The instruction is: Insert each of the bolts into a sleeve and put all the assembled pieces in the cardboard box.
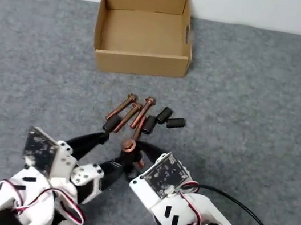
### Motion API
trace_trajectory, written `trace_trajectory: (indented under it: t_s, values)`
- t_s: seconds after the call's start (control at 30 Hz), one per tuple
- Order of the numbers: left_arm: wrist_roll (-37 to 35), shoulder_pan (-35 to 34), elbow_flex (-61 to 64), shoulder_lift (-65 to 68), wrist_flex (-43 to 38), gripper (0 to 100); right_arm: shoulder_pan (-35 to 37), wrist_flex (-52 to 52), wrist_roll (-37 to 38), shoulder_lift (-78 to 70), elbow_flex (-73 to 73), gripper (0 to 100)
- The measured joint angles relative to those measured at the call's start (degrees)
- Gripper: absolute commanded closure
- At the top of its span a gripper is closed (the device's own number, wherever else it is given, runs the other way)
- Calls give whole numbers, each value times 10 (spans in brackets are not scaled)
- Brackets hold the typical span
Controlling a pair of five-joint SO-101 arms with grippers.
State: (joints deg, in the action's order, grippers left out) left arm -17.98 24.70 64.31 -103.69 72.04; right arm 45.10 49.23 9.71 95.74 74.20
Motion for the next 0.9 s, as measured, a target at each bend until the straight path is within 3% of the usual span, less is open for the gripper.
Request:
trace_trajectory:
  t_s: [0.1,0.27,0.47,0.7,0.9]
  values:
    - [0,-67,-3,0,0,994,-55,5,-40,0,0,991]
    - [0,-164,31,0,0,997,-169,55,-134,0,0,991]
    - [55,-262,162,1,-40,996,-226,105,-200,-78,-75,991]
    - [100,-294,312,3,-123,995,-229,131,-263,-300,-243,991]
    - [101,-294,324,3,-129,995,-233,111,-273,-505,-403,991]
